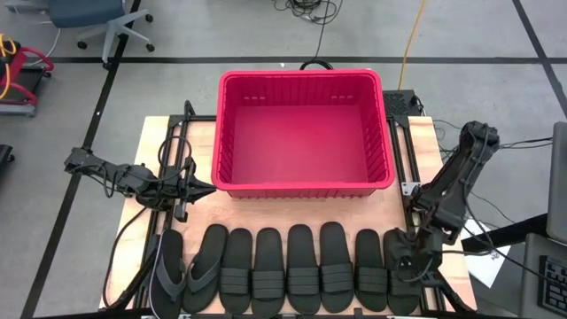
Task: Pick and place slides into bin
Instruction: Put the black slide into the red bin
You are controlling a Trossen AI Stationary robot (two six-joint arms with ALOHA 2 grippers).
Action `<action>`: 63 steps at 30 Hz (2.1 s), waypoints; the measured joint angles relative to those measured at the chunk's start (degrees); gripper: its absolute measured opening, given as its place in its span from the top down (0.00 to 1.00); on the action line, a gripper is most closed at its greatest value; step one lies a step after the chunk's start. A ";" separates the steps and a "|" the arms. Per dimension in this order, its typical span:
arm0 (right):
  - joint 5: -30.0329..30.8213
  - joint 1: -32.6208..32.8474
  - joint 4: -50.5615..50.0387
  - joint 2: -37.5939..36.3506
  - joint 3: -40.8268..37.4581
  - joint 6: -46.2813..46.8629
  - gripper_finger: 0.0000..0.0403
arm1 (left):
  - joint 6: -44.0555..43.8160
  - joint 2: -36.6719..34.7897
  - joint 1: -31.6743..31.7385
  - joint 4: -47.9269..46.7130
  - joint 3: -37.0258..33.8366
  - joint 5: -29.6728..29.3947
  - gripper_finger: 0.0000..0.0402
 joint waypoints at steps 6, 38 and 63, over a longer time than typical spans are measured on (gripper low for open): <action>-0.08 0.00 7.95 0.02 -6.55 4.65 0.30 | -0.01 0.02 -0.02 0.00 0.01 0.00 0.94; -2.96 -0.02 31.04 -3.37 -16.77 16.50 0.98 | -0.01 0.02 -0.01 0.00 0.01 0.02 0.94; 15.05 -12.02 -5.77 -4.66 16.05 -16.00 1.00 | -0.01 0.02 -0.02 0.00 -0.02 0.02 0.94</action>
